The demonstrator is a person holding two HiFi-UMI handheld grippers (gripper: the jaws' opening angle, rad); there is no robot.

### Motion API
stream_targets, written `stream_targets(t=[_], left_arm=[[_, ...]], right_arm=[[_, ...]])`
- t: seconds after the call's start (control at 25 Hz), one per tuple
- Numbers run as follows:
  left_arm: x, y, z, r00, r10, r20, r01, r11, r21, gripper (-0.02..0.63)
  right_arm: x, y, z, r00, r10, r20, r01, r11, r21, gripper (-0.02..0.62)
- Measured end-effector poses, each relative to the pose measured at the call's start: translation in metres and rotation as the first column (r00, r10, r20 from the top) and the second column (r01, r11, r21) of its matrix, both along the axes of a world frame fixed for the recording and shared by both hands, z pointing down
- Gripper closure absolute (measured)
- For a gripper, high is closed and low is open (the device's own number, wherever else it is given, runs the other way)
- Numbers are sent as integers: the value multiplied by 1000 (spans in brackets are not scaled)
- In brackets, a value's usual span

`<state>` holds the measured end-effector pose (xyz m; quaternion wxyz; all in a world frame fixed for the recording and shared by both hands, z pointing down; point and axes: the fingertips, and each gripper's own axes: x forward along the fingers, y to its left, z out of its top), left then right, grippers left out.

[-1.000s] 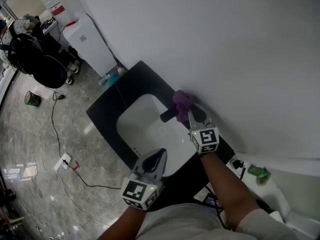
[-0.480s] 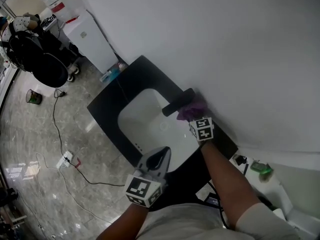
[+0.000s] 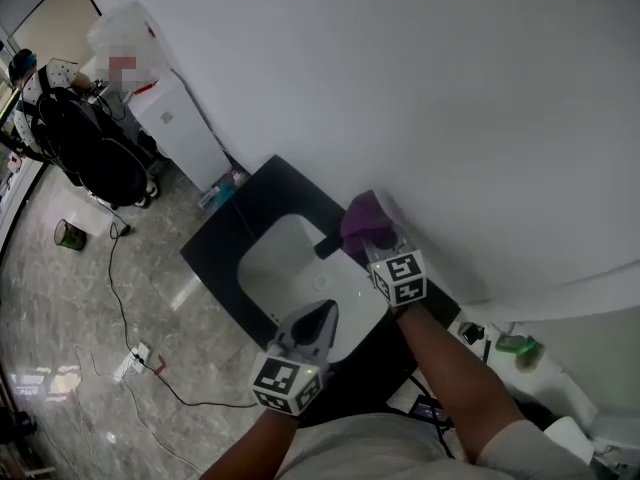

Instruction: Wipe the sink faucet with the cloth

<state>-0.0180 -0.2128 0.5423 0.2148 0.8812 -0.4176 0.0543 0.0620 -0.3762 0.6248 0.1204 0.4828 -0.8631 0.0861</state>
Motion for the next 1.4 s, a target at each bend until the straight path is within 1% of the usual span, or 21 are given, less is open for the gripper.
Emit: stream_targets(t=[0.08, 0.2, 0.28, 0.36, 0.48, 0.64, 0.92, 1.2, 1.4], left_arm=[[3, -4, -26, 1000, 13, -5, -13, 999, 41, 600], [13, -9, -59, 1000, 23, -10, -22, 995, 97, 600], [22, -14, -69, 1000, 29, -11, -27, 992, 121, 600], [31, -18, -77, 999, 35, -16, -32, 990, 140, 600], [43, -23, -89, 999, 47, -27, -42, 985, 168, 600], [57, -26, -98, 997, 76, -29, -69, 980, 186, 600], [68, -26, -97, 994, 105, -33, -97, 980, 176, 600], [70, -24, -100, 993, 115, -31, -108, 979, 174, 600], [74, -18, -98, 992, 126, -32, -119, 978, 171, 600]], right_arm=[[-3, 19, -58, 999, -25, 24, 23, 997, 69, 555], [5, 62, -125, 998, -45, 52, 37, 990, 135, 555], [14, 91, -155, 997, -54, 61, 44, 986, 161, 557], [22, 116, -173, 996, -60, 65, 48, 985, 169, 557], [34, 142, -187, 996, -55, 72, 41, 983, 178, 560], [46, 160, -200, 997, -24, 76, 9, 980, 197, 561], [60, 166, -208, 995, 7, 101, -29, 976, 215, 561], [64, 170, -220, 997, 23, 72, -40, 968, 247, 561], [66, 176, -225, 997, 33, 68, -50, 962, 267, 561]])
